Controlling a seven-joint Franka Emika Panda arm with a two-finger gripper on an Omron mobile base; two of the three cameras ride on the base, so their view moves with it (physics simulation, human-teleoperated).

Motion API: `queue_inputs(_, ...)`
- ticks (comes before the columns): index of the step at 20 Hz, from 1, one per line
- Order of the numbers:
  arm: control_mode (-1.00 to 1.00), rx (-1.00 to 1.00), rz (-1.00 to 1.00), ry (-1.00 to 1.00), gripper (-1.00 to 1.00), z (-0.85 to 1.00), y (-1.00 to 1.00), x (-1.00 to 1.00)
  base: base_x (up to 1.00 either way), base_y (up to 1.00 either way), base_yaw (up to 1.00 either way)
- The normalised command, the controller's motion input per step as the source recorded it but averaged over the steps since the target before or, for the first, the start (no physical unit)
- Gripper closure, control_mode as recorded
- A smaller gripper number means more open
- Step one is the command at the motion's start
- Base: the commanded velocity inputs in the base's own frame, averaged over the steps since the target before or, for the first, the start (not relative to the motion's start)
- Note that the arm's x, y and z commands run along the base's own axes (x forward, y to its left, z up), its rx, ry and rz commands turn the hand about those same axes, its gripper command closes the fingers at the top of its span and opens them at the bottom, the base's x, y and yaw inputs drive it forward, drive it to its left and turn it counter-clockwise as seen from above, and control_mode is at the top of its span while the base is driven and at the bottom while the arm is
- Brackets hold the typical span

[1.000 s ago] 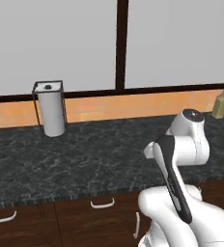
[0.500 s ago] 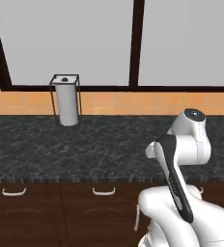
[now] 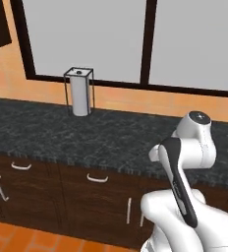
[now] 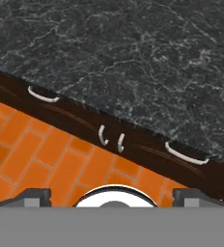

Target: Take a straw from the drawer in front and place it inside the glass cup on the dining counter.

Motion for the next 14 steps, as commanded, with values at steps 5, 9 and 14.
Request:
queue_inputs(5, 1.00, 0.00, 0.00, 0.00, -1.00, 0.00, 0.00, 0.00, -0.19, -0.29, 0.47)
queue_inputs(9, 1.00, 0.00, 0.00, 0.00, -1.00, 0.00, 0.00, 0.00, -0.19, -0.23, 0.52)
queue_inputs(14, 1.00, 0.00, 0.00, 0.00, -1.00, 0.00, 0.00, 0.00, -0.15, -0.37, 0.52)
